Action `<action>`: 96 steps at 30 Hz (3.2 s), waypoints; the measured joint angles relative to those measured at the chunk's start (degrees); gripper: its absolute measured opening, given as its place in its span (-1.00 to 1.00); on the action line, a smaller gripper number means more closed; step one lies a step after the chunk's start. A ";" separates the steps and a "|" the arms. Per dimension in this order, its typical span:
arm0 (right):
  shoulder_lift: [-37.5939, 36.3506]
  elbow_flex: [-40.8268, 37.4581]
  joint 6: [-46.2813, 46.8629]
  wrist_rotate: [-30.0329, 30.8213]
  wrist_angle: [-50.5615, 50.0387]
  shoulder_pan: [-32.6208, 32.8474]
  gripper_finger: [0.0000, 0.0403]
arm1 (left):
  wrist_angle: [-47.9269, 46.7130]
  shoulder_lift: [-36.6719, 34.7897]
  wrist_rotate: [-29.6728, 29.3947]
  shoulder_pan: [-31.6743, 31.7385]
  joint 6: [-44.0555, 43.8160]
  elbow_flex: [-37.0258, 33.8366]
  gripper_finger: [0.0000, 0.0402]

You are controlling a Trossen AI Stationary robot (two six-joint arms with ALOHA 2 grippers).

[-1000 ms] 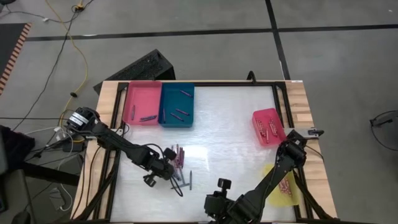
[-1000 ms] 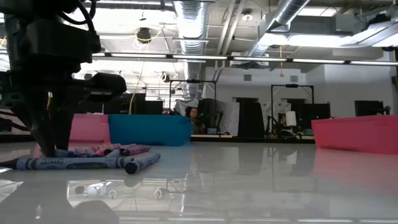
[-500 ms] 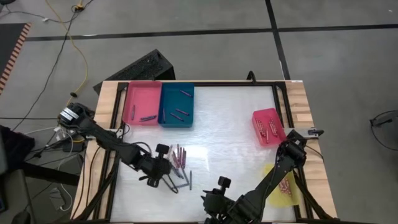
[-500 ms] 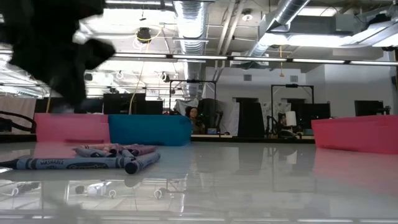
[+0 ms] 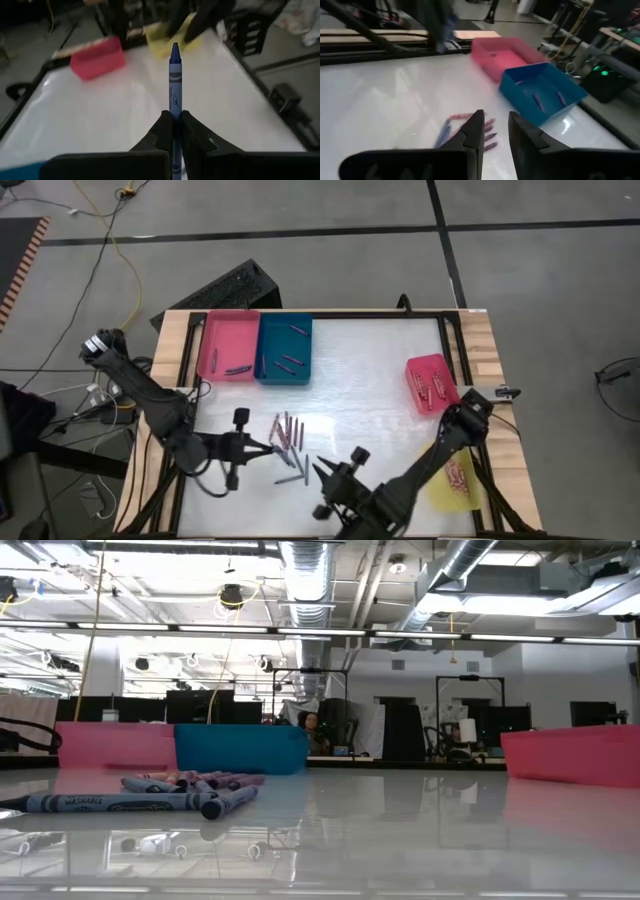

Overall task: Sort crayons
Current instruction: Put the blue crayon into the large red bin

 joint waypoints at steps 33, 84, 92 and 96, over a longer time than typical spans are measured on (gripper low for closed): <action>0.02 0.00 -60.26 -58.79 49.75 -26.30 -0.57 | 1.16 -23.66 -17.24 -15.91 6.48 -7.69 -0.99; -0.20 -22.76 -54.12 -64.39 98.55 -29.21 0.07 | 7.60 -26.36 -14.83 -11.96 11.53 -11.61 -0.99; -0.20 -19.64 -54.14 -64.74 92.98 -28.56 0.07 | 7.43 -25.65 -13.97 -9.62 10.95 -11.61 -0.99; -0.20 -19.55 -54.13 -64.57 92.24 -28.69 0.02 | 7.37 -25.65 -13.11 -9.49 10.56 -11.61 -0.99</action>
